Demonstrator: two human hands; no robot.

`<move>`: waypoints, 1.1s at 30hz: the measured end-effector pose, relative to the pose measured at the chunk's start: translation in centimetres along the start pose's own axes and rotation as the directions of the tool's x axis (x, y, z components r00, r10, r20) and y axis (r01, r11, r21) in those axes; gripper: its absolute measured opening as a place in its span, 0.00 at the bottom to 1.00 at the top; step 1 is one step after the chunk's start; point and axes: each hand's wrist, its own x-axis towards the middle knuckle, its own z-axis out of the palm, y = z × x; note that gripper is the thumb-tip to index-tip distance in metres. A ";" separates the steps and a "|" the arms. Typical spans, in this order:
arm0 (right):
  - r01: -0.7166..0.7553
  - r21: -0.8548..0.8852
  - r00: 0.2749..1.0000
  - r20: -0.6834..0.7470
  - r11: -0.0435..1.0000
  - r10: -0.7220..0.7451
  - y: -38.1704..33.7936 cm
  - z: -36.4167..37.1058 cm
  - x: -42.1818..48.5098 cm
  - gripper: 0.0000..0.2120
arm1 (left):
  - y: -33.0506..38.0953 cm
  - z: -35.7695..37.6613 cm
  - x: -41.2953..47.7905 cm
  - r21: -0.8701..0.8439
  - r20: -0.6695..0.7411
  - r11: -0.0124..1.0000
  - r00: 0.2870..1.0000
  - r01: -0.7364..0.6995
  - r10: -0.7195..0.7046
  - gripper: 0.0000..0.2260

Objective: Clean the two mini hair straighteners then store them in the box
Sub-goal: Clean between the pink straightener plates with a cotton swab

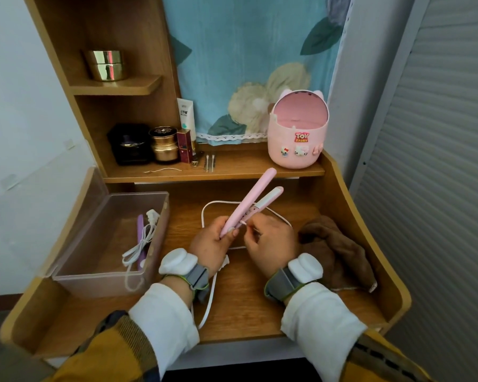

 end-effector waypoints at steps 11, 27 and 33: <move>-0.072 0.122 0.997 0.018 0.990 0.071 -0.1 -0.4 0.2 0.05 | 0.1 -0.1 -0.2 -0.030 0.045 0.999 0.999 -0.016 0.017 0.15; -0.008 0.057 1.000 0.022 0.998 0.007 -0.4 0.0 -0.1 0.07 | 0.2 -0.1 -0.3 -0.037 0.051 0.999 0.999 0.019 -0.017 0.16; -0.088 0.211 0.995 0.065 0.973 0.076 -0.1 -0.3 0.4 0.04 | 0.3 -0.1 -0.5 -0.001 0.055 1.000 0.998 -0.007 0.007 0.17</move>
